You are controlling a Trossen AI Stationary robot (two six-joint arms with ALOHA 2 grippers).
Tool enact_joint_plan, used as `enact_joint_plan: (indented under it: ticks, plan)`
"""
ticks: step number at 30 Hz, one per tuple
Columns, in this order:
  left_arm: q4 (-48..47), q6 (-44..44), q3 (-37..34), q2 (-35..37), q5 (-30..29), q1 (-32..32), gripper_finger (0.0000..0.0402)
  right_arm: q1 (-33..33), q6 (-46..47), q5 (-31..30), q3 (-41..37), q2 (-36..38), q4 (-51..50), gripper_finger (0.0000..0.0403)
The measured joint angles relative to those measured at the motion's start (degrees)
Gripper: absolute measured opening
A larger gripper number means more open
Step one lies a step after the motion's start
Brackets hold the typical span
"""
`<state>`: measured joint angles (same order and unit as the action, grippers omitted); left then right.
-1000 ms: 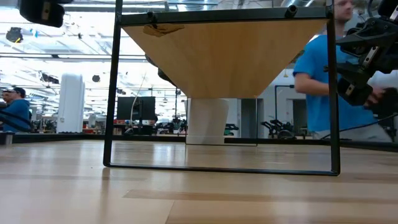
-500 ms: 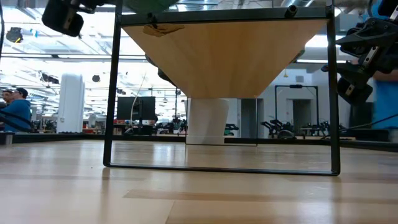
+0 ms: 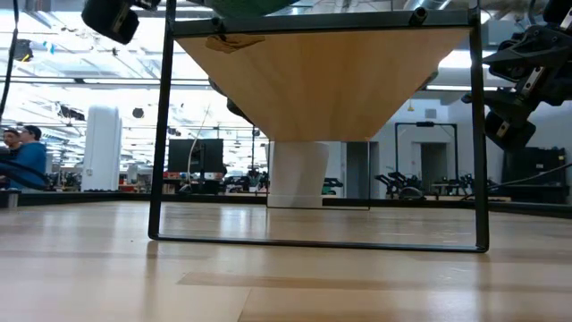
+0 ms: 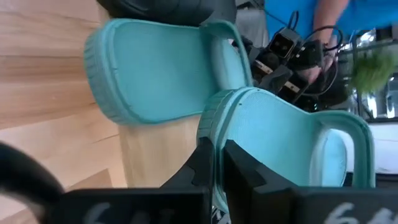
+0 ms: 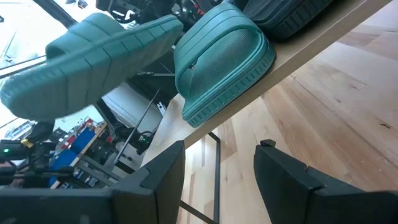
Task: Pick and place slides into the shelf
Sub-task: Put the green slipper on the shelf
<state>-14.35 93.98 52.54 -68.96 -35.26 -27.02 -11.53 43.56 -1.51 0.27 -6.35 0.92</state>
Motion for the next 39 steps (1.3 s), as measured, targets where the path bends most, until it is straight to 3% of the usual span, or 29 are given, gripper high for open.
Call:
enact_joint_plan:
  ticks: [19, 29, 39]
  plan:
    - [-10.60, 19.32, 6.24, -8.08, -14.51, -10.22, 0.0000, 0.00, -0.01, -0.01, 0.00, -0.02, -0.01, 0.0178]
    - [-10.79, 21.00, 6.52, -9.06, -15.57, -10.28, 0.0000, 0.00, -0.01, 0.01, 0.00, -0.02, -0.01, 0.0178]
    - [-16.76, 25.66, 9.90, -12.11, -14.64, -11.12, 0.0000, 0.00, -0.01, 0.01, 0.00, 0.00, 0.01, 0.0178]
